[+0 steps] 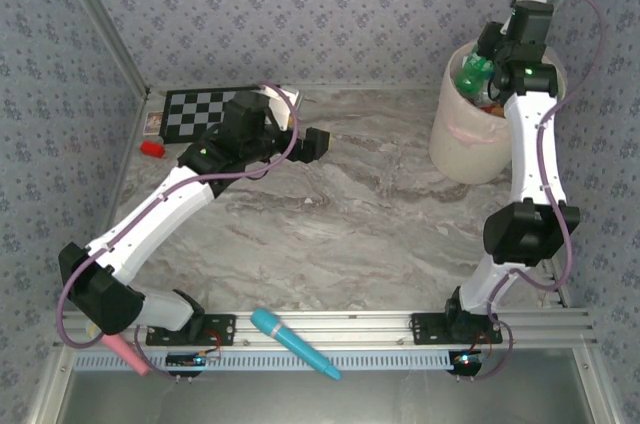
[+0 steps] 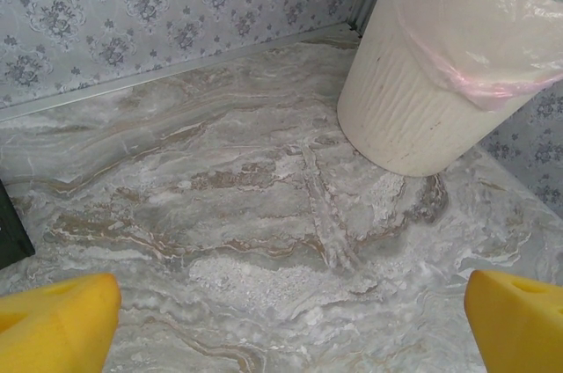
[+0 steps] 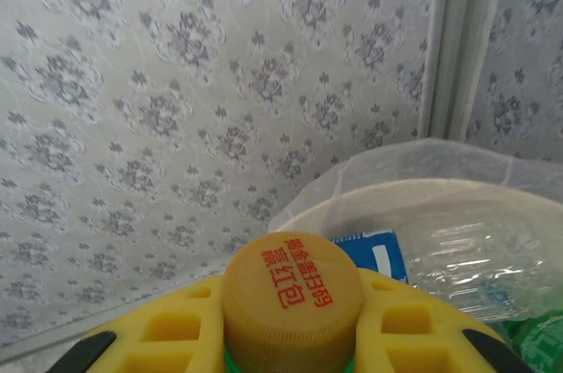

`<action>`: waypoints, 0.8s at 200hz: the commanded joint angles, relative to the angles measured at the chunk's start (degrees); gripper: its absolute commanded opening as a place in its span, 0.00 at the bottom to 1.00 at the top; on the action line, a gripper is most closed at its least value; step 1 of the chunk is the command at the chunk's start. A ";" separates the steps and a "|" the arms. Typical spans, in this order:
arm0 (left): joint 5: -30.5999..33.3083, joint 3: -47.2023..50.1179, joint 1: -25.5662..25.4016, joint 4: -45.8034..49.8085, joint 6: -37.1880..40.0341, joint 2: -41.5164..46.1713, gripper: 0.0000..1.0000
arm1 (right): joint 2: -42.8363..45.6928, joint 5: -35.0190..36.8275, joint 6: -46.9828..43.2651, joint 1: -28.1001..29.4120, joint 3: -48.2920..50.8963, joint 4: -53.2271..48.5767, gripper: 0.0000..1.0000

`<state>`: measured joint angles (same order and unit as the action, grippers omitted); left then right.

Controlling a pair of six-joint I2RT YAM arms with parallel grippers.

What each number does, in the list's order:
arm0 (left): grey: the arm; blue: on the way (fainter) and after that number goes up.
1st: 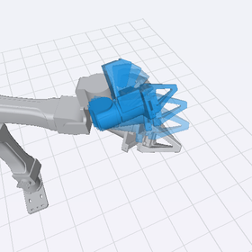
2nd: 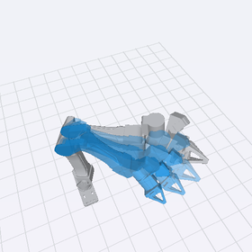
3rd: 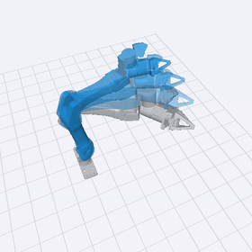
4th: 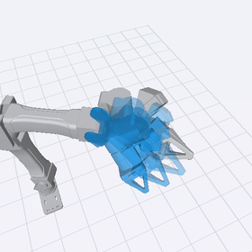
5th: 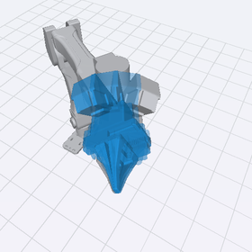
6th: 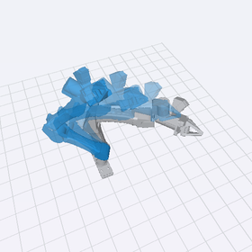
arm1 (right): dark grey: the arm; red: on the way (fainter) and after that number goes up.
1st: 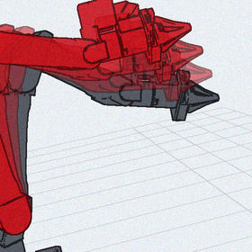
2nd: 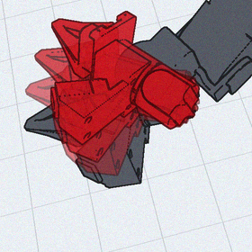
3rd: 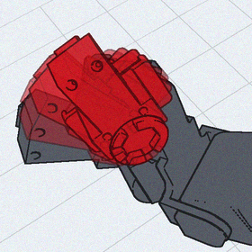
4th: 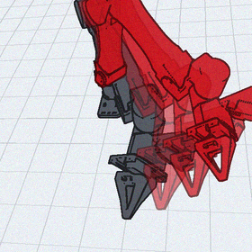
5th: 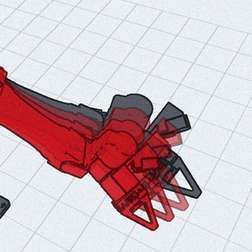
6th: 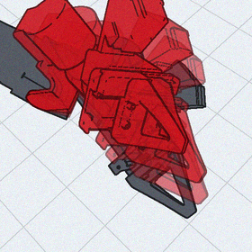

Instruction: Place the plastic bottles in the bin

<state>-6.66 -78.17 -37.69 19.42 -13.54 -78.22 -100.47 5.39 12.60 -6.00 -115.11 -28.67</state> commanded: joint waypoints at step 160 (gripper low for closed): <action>-1.19 2.67 0.69 -2.11 -2.14 3.00 1.00 | -0.37 -5.82 -1.05 1.89 6.12 -14.28 0.37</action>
<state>-6.87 -76.01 -37.32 18.98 -15.16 -76.86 -101.14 2.48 11.00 -4.93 -107.53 -37.15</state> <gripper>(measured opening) 0.997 0.315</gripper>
